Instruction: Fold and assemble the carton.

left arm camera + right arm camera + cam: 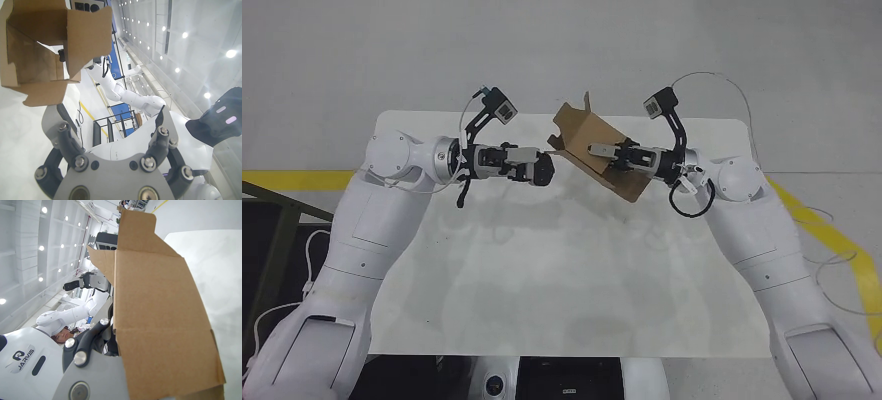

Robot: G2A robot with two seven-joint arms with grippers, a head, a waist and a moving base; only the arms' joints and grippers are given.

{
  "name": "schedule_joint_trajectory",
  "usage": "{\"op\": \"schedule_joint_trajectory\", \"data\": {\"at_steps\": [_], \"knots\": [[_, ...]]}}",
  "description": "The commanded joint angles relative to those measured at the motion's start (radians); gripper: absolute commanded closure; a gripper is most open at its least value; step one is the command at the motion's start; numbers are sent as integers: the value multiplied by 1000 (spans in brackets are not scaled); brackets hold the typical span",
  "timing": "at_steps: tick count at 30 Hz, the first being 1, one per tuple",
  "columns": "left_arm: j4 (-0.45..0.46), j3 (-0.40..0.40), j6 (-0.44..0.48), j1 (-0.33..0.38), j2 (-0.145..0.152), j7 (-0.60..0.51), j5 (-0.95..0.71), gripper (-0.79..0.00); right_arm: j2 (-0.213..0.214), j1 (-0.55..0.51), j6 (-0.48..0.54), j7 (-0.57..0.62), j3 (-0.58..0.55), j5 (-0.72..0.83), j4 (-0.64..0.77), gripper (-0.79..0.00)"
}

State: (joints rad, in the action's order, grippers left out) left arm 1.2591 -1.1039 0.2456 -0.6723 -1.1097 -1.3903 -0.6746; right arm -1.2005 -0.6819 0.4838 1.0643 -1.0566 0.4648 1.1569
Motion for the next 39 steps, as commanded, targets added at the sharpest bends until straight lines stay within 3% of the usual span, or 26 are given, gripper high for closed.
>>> {"op": "schedule_joint_trajectory", "data": {"at_steps": [1, 17, 39], "knots": [[-1, -5, 2, -5, 1, 0, 1, -785, 2, 0, 4, 4, -9, 2, -2, 0], [-22, -69, 6, -18, 18, 21, 18, -785, 16, -1, -19, 291, -7, 71, 20, 0], [-3, -4, 7, -11, -2, 21, -4, -785, -9, 38, -6, 278, 101, 146, 34, 0]]}}
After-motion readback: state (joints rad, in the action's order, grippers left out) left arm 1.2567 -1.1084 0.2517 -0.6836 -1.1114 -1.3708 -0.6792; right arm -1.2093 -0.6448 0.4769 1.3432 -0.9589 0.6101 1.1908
